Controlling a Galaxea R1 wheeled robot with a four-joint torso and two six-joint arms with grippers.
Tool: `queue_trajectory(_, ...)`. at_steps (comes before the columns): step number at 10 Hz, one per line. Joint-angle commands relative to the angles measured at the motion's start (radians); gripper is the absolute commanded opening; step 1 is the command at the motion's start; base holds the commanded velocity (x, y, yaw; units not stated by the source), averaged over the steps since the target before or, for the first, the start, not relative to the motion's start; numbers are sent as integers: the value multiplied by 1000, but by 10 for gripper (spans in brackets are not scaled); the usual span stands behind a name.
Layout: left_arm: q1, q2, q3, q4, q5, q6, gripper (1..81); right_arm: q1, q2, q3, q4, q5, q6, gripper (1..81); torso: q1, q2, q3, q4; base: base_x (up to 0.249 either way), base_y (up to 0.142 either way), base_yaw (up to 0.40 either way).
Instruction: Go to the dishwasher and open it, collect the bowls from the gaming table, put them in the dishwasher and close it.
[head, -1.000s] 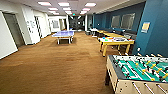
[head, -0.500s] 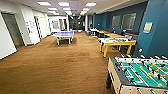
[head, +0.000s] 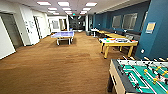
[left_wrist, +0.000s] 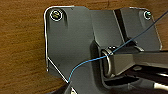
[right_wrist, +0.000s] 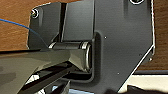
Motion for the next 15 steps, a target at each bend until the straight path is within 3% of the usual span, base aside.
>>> queue_trajectory(1, -39, -5, 0, -1, 50, 9, 811, 47, 7, 6, -7, -54, -2, 811, 0, 0, 0, 0, 191, 0, 0)
queue_trajectory(15, -37, -5, 0, -3, 49, 9, 811, 44, 7, 6, -4, -53, -2, 811, -2, -1, 0, 0, 192, 0, 0)
